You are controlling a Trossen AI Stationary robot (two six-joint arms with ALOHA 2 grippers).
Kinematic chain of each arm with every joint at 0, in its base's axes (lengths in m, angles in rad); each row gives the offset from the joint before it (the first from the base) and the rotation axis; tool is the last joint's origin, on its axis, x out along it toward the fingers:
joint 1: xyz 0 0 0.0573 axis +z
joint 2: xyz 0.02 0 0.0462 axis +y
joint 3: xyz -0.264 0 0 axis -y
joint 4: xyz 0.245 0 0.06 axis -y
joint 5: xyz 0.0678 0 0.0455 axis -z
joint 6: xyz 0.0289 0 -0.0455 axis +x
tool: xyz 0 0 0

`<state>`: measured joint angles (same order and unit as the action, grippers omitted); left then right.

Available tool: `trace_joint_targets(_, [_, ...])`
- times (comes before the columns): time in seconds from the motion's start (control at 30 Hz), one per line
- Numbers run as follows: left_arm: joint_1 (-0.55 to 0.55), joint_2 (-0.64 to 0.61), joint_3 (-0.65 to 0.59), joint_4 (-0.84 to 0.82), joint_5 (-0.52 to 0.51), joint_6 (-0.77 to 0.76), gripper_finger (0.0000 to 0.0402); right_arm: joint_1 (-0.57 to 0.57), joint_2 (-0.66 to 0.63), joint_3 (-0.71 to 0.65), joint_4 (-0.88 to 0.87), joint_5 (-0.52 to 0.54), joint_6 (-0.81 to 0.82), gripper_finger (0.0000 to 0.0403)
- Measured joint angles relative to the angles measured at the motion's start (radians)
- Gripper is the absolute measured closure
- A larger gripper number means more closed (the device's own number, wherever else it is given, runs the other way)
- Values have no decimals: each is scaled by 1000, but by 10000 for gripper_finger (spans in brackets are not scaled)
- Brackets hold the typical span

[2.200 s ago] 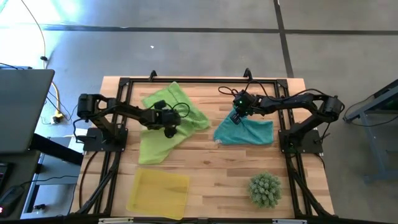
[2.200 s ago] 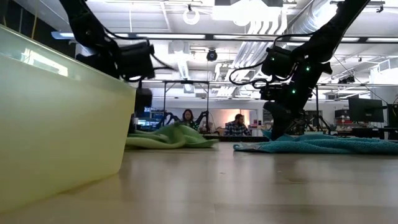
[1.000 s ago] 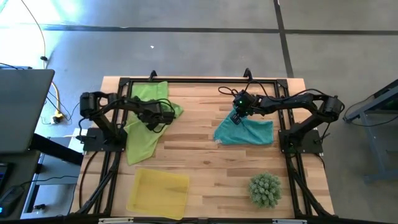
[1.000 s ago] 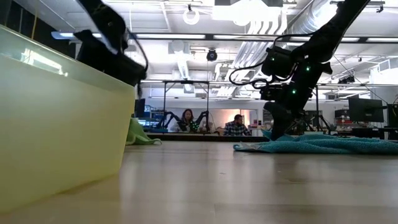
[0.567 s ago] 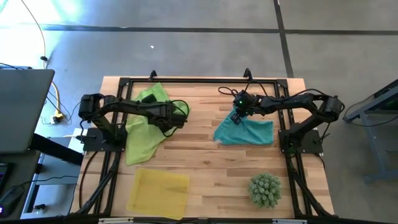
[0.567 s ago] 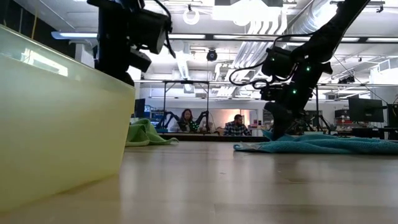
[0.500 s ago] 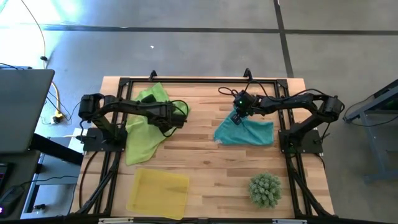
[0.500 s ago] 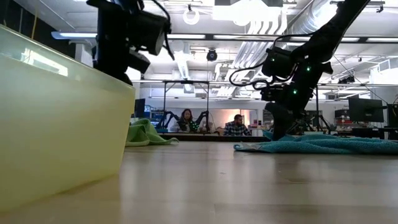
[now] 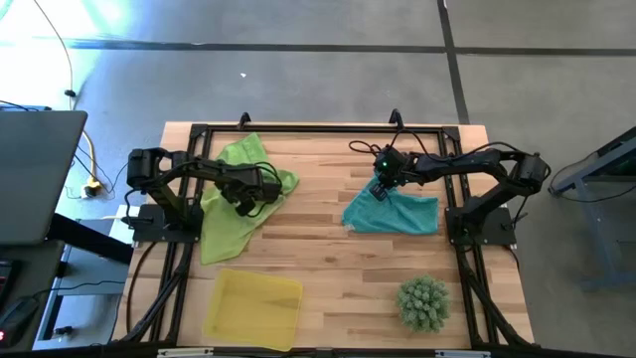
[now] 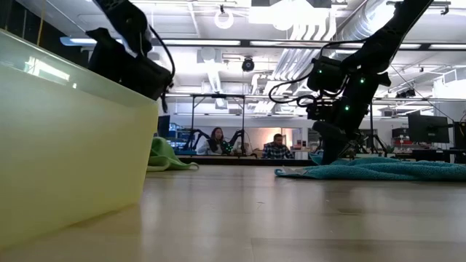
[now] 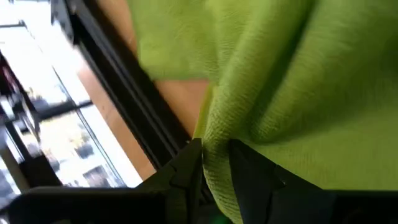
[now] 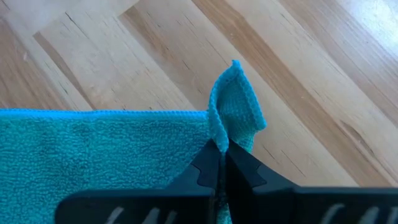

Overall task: Roll microfiber towels into tight, uniform cylinder then place into a basket
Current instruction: Fold the blue microfiber towel

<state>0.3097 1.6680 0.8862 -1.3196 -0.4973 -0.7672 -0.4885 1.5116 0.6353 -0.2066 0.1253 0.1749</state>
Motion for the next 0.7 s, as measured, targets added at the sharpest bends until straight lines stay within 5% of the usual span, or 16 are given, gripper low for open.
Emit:
trace_joint_targets(0.27, [5, 0, -6, -3, -8, -168, 321, 0, 0, 0, 0, -2, 0, 402])
trace_joint_targets(0.7, [5, 0, -4, -5, -39, -129, 268, 0, 0, 0, 0, -27, 0, 402])
